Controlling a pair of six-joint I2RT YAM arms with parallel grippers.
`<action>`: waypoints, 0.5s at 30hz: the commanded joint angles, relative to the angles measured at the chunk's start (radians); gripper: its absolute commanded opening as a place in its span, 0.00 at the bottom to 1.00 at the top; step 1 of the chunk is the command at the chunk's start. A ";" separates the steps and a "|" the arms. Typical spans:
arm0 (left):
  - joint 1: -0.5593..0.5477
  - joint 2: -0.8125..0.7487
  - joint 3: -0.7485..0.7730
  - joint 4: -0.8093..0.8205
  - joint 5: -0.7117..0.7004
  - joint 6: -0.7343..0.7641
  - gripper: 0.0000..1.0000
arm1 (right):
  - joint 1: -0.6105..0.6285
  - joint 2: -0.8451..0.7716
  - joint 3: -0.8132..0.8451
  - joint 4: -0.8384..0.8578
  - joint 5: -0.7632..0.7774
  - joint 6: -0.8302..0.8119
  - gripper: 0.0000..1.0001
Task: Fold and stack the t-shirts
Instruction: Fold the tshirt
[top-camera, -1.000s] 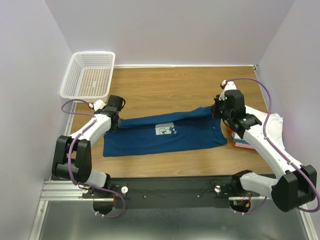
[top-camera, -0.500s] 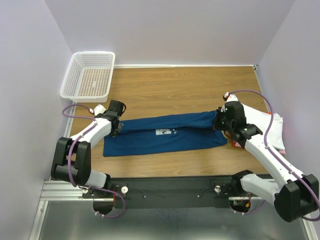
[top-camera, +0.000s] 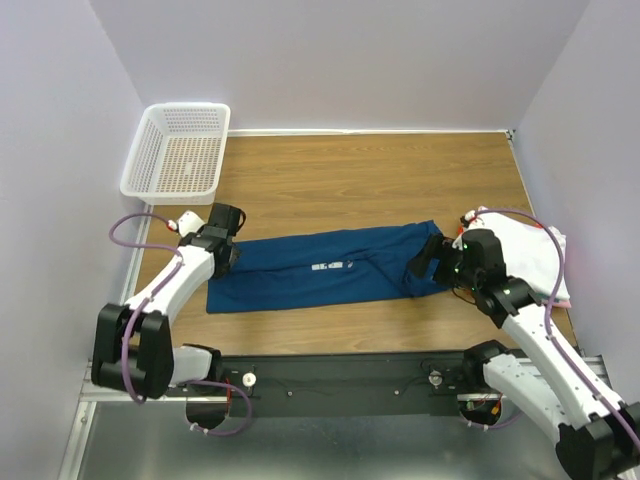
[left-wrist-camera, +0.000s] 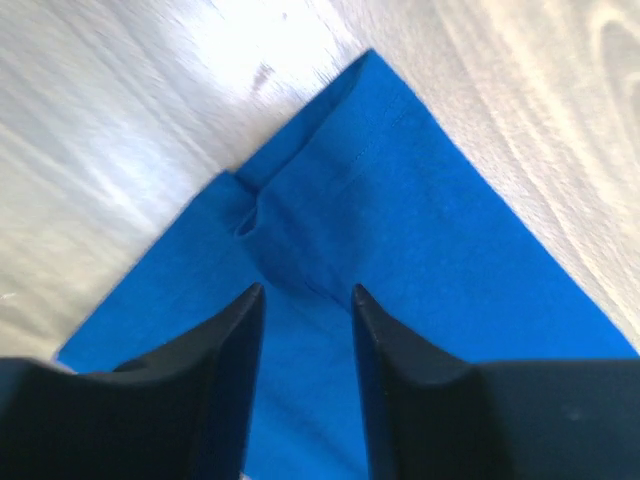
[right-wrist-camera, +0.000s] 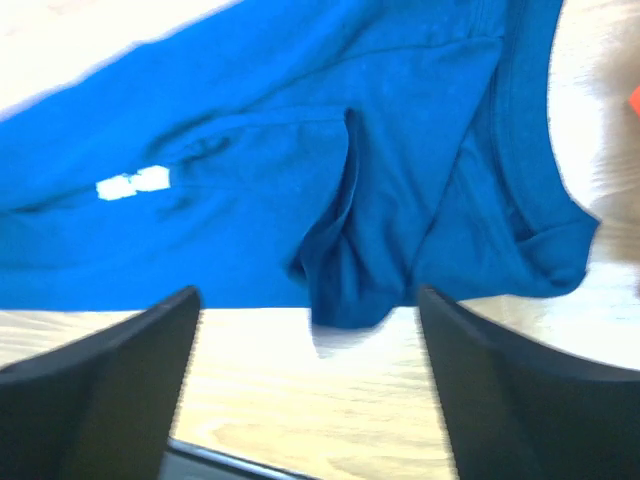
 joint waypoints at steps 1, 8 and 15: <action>-0.005 -0.104 0.026 -0.106 -0.084 -0.025 0.63 | 0.006 -0.097 -0.005 -0.061 -0.033 0.061 1.00; -0.005 -0.153 0.069 0.033 0.018 0.105 0.84 | 0.006 0.031 0.094 -0.043 -0.019 0.014 1.00; -0.005 0.032 0.052 0.217 0.198 0.221 0.91 | 0.008 0.376 0.182 0.141 -0.171 -0.091 1.00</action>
